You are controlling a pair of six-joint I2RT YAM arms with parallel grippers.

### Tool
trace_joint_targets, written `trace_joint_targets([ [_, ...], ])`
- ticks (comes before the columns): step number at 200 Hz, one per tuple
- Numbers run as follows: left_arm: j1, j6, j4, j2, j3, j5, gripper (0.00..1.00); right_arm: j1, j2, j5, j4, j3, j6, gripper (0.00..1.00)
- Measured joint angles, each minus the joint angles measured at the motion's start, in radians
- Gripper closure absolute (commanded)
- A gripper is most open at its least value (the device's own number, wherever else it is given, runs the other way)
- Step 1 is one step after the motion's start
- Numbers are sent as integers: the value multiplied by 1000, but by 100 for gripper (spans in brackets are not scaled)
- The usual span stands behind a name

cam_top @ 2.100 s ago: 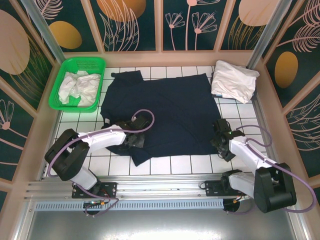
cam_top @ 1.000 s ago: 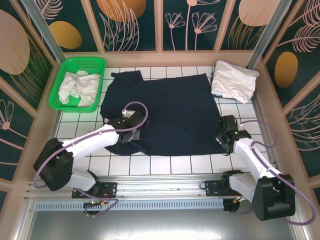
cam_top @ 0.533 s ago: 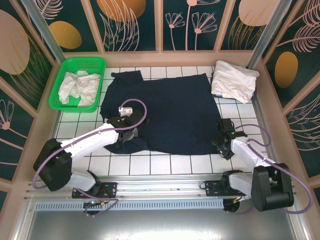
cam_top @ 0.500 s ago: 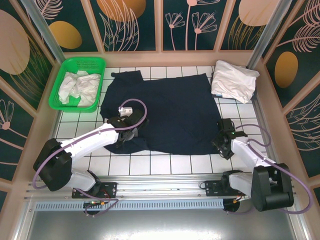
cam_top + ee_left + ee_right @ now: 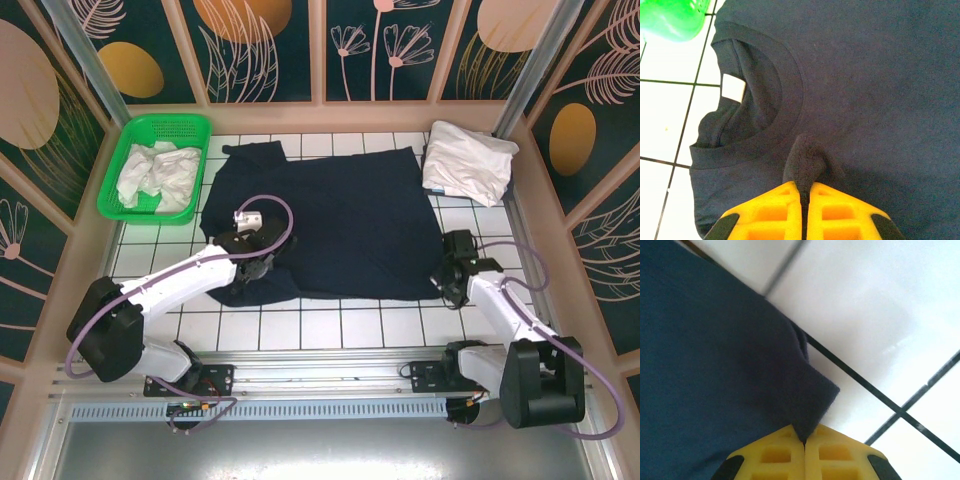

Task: Fold and stack the t-shirts

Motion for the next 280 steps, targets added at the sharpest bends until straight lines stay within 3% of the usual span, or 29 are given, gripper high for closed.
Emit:
trace_joint_targets([
  [49, 36, 51, 4, 110, 162, -82, 100, -1, 151, -14, 8, 219, -129, 100],
  [96, 78, 117, -12, 283, 343, -170, 100, -5, 393, -42, 33, 393, -240, 100],
  [160, 122, 155, -43, 438, 480, -261, 100, -18, 605, -81, 80, 529, -332, 100],
  [221, 159, 156, -97, 547, 536, -303, 100, -18, 696, -88, 82, 598, -373, 100],
  [280, 181, 151, -125, 557, 545, -332, 100, -18, 737, -72, 40, 674, -407, 100],
])
